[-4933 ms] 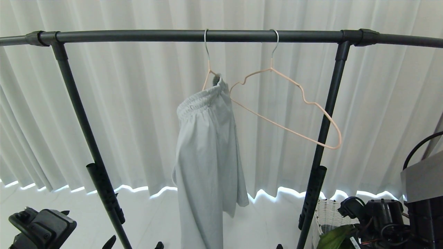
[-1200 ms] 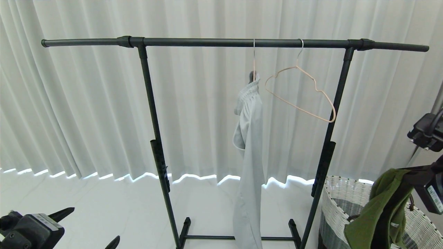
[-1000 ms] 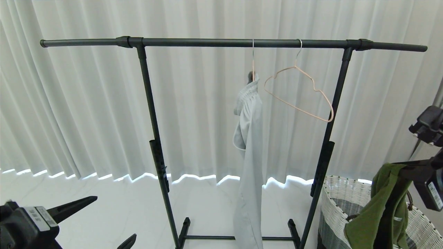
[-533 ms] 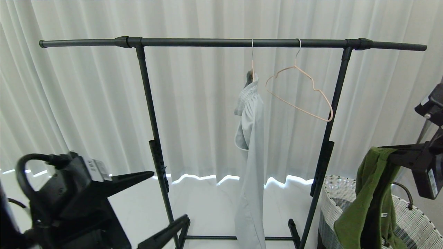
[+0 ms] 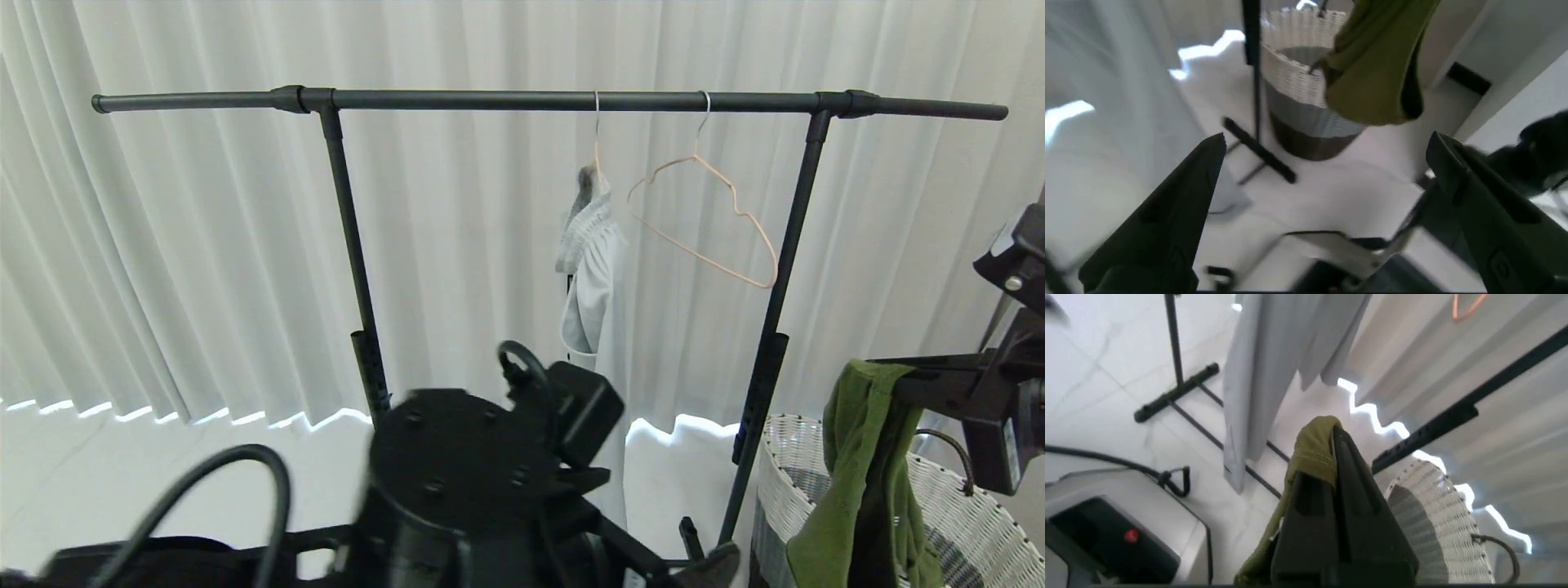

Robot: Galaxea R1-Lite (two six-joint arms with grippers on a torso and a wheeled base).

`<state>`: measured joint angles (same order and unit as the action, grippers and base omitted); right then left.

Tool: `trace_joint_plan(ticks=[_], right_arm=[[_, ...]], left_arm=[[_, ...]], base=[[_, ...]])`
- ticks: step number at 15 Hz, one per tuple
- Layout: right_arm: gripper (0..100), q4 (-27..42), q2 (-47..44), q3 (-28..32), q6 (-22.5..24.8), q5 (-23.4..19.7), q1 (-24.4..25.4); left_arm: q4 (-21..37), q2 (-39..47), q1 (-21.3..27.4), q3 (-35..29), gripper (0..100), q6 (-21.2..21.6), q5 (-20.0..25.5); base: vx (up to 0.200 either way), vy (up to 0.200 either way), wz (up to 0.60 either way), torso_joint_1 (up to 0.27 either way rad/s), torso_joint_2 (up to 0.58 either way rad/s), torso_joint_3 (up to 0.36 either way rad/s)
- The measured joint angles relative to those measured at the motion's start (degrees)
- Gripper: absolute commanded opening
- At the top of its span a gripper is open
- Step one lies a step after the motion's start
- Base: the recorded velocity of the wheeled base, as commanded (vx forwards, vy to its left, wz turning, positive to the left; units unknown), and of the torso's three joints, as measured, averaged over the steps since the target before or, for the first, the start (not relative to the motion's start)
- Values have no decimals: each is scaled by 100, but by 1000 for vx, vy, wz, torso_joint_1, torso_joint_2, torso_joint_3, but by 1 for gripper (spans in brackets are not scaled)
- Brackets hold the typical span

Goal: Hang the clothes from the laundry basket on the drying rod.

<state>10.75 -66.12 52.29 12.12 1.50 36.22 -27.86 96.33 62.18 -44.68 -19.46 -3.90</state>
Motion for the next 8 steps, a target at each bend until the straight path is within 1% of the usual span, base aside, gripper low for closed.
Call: trace_joint_plan(ticks=[2, 3, 5, 8], right_arm=[[0, -424, -16, -146, -44, -9, 24], [0, -517, -17, -260, -46, -11, 40], [0, -618, -16, -452, -90, -22, 83], [0, -745, 11, -617, -218, -68, 115]], left_arm=[[2, 747, 388, -524, 100, -681, -146], [0, 1081, 499, -791, 100, -898, -179], [2, 1687, 630, -1295, 100, -1103, -211], [2, 2378, 650, -1929, 100, -1147, -219]], base=[[0, 0, 0, 0, 0, 0], [0, 0, 0, 0, 0, 0], [0, 0, 0, 0, 0, 0], [0, 0, 0, 0, 0, 0]])
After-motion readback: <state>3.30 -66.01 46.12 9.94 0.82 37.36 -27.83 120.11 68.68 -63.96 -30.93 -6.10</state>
